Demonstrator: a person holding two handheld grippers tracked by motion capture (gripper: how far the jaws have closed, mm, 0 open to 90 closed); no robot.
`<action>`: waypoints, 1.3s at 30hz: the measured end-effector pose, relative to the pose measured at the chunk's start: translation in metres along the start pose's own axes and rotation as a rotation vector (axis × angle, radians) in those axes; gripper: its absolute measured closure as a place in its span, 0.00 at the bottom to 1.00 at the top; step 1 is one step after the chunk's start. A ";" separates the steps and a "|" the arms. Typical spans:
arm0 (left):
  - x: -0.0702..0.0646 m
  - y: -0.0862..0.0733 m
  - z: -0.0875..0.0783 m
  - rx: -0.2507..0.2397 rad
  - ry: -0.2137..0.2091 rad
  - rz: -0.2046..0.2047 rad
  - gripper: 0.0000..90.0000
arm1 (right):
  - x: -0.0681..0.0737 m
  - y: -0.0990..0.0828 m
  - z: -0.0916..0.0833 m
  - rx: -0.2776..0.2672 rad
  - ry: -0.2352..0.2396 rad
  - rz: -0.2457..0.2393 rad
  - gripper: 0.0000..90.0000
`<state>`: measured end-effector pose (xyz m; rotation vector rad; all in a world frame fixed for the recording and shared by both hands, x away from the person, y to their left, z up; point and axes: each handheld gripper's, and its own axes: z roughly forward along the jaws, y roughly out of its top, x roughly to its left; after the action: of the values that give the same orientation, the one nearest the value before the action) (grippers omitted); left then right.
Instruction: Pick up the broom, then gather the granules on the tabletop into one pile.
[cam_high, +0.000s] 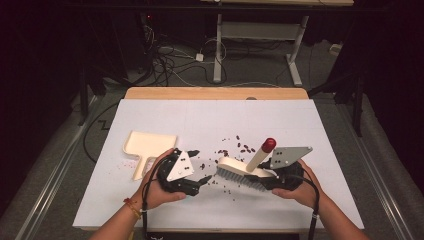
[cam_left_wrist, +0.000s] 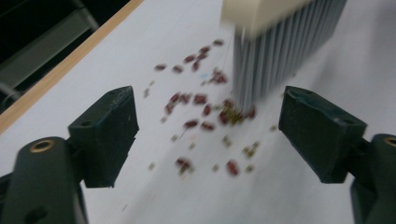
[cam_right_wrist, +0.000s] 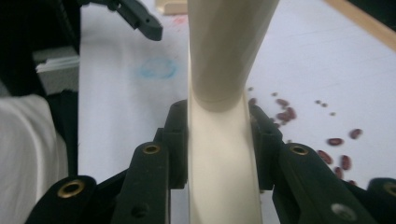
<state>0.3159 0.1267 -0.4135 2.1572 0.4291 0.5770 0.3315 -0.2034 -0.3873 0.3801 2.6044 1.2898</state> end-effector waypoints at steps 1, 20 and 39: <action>0.003 -0.006 -0.003 0.011 0.022 -0.013 0.20 | -0.001 0.000 -0.002 -0.008 -0.023 0.006 0.75; 0.014 -0.086 -0.051 0.127 0.257 -0.156 0.21 | -0.046 -0.008 -0.034 -0.022 -0.302 0.129 0.75; 0.014 -0.091 -0.048 0.162 0.225 -0.145 0.21 | -0.104 -0.004 0.021 0.117 -0.485 0.071 0.75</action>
<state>0.2921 0.2178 -0.4571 2.1983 0.7715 0.7264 0.4355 -0.2237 -0.3952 0.7121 2.2703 0.9217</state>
